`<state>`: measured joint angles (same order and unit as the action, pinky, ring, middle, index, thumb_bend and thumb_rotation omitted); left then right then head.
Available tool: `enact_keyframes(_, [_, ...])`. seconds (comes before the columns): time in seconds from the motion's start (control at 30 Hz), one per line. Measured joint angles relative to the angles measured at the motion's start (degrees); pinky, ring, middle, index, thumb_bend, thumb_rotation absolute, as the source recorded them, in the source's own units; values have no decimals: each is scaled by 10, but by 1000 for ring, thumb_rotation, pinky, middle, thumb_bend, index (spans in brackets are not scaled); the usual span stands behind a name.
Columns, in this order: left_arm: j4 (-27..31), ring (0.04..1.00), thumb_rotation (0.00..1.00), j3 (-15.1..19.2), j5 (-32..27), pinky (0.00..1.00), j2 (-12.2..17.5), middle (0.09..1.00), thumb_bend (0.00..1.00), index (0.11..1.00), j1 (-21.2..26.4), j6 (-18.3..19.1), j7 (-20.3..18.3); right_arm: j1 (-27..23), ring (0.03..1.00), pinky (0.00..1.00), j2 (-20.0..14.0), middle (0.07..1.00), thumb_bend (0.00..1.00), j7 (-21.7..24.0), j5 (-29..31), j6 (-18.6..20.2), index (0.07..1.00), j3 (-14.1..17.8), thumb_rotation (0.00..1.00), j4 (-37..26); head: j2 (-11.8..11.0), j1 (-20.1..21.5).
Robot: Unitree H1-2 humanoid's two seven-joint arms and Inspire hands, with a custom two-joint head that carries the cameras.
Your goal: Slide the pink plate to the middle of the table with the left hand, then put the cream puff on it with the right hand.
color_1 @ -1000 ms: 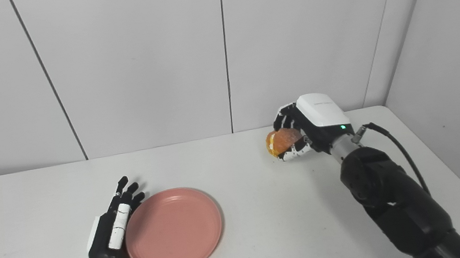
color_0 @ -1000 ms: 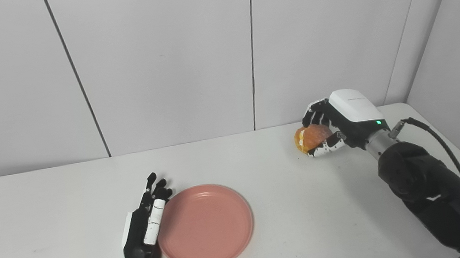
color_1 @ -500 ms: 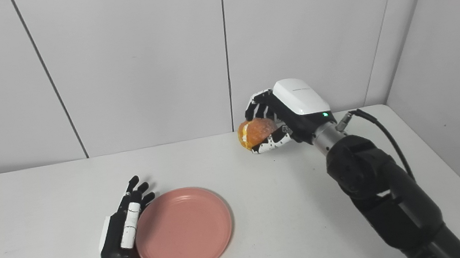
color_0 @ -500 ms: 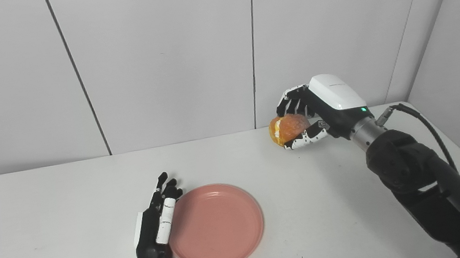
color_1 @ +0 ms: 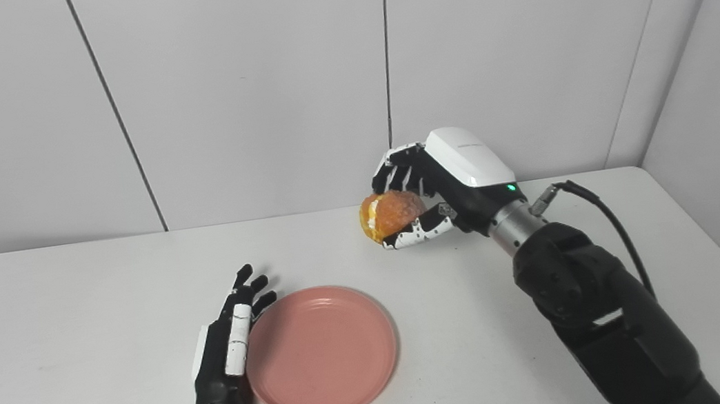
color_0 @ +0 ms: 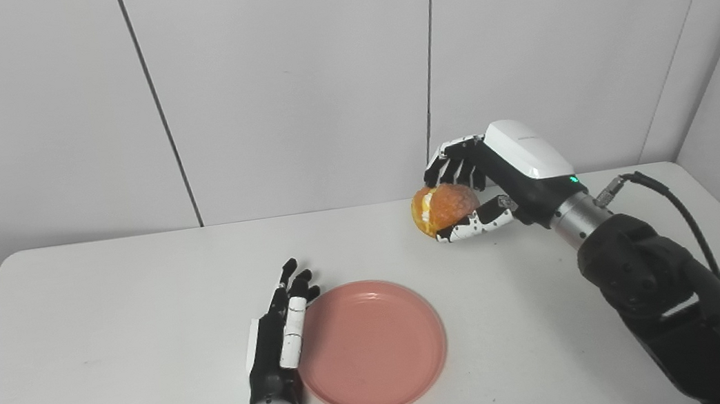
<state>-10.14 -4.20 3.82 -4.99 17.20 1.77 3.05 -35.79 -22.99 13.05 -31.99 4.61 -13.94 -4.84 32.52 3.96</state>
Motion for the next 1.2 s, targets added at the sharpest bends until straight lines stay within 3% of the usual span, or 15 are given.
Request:
enact_keyframes(0.13, [-1, 828, 1000, 0, 2, 775, -2, 884, 926, 899, 0, -1, 4, 0, 432, 406, 12, 455, 527, 8, 0, -10, 503, -15, 1, 5, 2, -13])
enact_keyframes(0.27, [-4, 822, 1000, -1, 5, 750, -6, 878, 950, 893, 0, -5, 12, 0, 433, 389, 28, 455, 526, 25, -3, -10, 506, -31, 2, 20, 4, -19])
enact_keyframes(0.97, [-8, 809, 1000, -1, 15, 717, -19, 869, 939, 882, 1, -5, 28, 0, 416, 365, 40, 455, 526, 57, -40, -75, 503, -110, 0, 88, 10, -33])
enact_keyframes(1.2, [-10, 804, 1000, -1, 16, 693, -19, 857, 942, 879, 2, -7, 28, 0, 466, 426, 49, 486, 526, 66, -50, -82, 488, -124, 0, 119, 10, -33])
